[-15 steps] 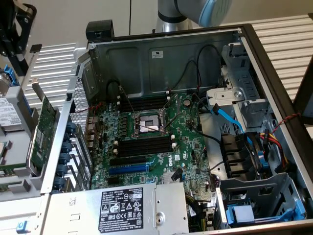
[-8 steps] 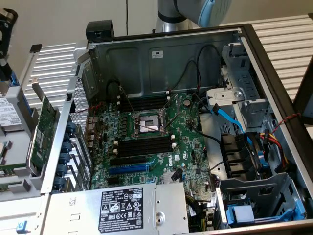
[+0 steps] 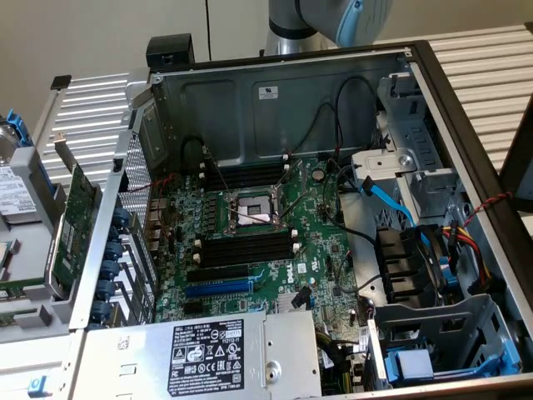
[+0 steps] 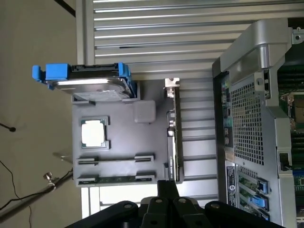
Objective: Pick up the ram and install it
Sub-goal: 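Reach for the ram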
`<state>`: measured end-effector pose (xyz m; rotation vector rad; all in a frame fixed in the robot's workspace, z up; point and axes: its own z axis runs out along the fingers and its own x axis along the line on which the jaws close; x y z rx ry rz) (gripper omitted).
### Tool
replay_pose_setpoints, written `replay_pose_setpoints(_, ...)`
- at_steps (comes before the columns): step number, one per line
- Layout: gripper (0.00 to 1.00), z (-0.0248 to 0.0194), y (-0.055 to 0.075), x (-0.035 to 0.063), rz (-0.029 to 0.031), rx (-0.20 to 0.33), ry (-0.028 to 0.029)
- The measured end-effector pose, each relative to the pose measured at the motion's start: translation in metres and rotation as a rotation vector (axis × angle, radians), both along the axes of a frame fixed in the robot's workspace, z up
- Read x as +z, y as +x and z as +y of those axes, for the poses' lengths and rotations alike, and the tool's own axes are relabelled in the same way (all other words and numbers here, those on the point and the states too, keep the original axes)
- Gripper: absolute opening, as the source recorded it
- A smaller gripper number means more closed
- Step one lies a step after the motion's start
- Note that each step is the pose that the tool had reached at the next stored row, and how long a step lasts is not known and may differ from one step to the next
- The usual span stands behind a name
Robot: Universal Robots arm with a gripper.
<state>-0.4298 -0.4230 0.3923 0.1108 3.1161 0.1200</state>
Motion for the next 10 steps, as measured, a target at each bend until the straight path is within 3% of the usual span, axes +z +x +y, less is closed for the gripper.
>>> replay_pose_setpoints(2,0.10,-0.0033,-0.007,-0.0002,0.0001,0.000,0.0000)
replay_pose_setpoints(6,0.10,-0.0046,-0.021,-0.0020,0.0019,0.000,-0.0005)
replay_pose_setpoints(8,0.10,-0.0047,-0.025,-0.0029,0.0069,0.000,-0.0095)
replay_pose_setpoints(10,0.10,-0.0047,-0.028,-0.0031,0.0136,0.000,-0.0292)
